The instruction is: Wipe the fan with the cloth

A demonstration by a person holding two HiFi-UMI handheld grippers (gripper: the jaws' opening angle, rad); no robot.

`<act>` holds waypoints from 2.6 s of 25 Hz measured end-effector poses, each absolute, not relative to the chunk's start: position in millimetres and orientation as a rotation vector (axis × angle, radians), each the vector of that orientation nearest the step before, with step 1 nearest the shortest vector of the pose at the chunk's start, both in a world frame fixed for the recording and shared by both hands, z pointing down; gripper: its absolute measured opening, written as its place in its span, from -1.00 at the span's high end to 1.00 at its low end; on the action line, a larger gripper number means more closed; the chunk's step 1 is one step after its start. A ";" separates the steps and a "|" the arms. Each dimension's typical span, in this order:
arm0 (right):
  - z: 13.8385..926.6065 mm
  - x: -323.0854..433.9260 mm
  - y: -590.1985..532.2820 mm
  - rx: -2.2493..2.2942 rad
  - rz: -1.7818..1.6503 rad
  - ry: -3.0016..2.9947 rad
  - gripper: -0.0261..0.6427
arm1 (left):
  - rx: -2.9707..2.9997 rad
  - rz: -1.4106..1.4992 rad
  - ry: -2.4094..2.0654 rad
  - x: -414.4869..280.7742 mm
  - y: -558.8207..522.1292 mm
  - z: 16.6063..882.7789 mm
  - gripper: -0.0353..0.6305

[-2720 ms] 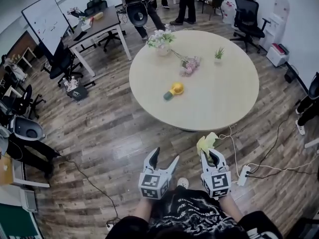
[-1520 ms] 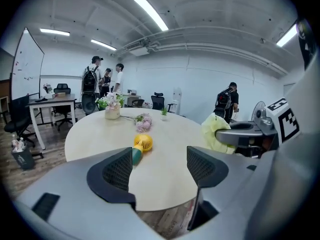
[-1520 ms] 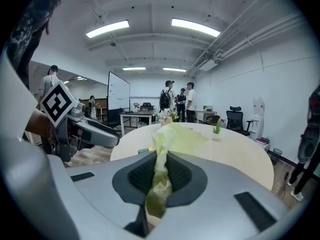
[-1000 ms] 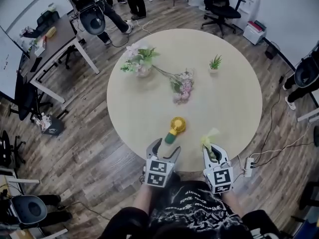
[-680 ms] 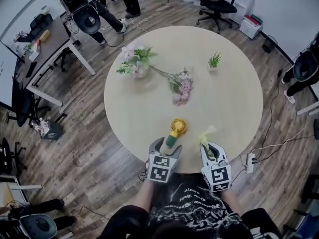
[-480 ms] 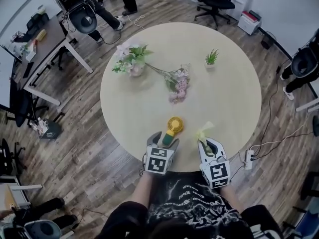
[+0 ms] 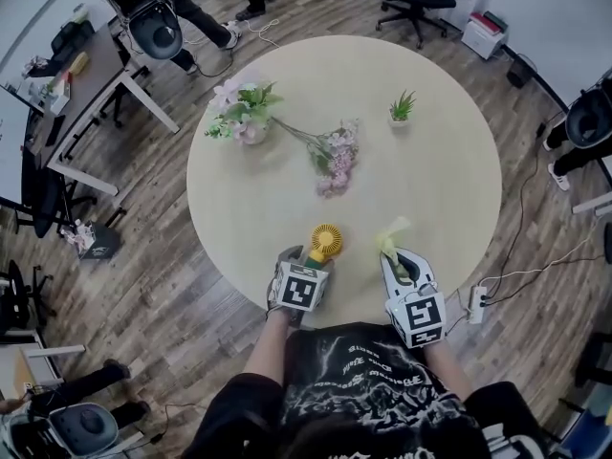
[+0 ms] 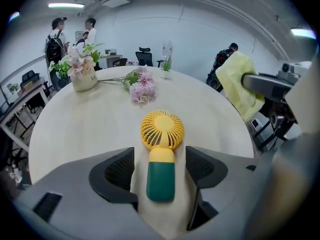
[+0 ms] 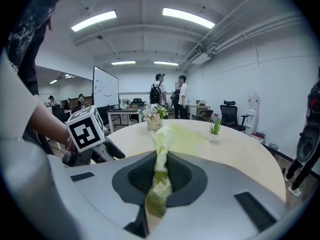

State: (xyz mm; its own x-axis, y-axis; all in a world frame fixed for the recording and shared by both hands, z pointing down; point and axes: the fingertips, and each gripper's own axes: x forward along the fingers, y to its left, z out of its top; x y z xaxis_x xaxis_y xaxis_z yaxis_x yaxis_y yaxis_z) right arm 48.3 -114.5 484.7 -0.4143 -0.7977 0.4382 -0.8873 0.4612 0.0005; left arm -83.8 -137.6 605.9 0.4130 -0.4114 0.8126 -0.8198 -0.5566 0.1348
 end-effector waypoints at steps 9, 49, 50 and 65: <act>491.9 33.4 -142.6 1.273 0.360 -2.414 0.82 | 2.115 1.068 -1.105 -94.2 -118.1 626.9 0.12; 593.8 -54.1 -206.5 0.297 0.913 -2.048 0.82 | 2.399 1.240 -0.745 -65.5 -116.2 627.4 0.30; 593.6 -56.6 -205.2 0.268 0.910 -2.026 0.82 | 2.403 1.253 -0.739 -65.6 -116.6 627.4 0.30; 589.0 -87.9 -161.2 0.195 0.975 -1.953 0.83 | 2.374 1.260 -0.736 -65.6 -116.8 630.0 0.30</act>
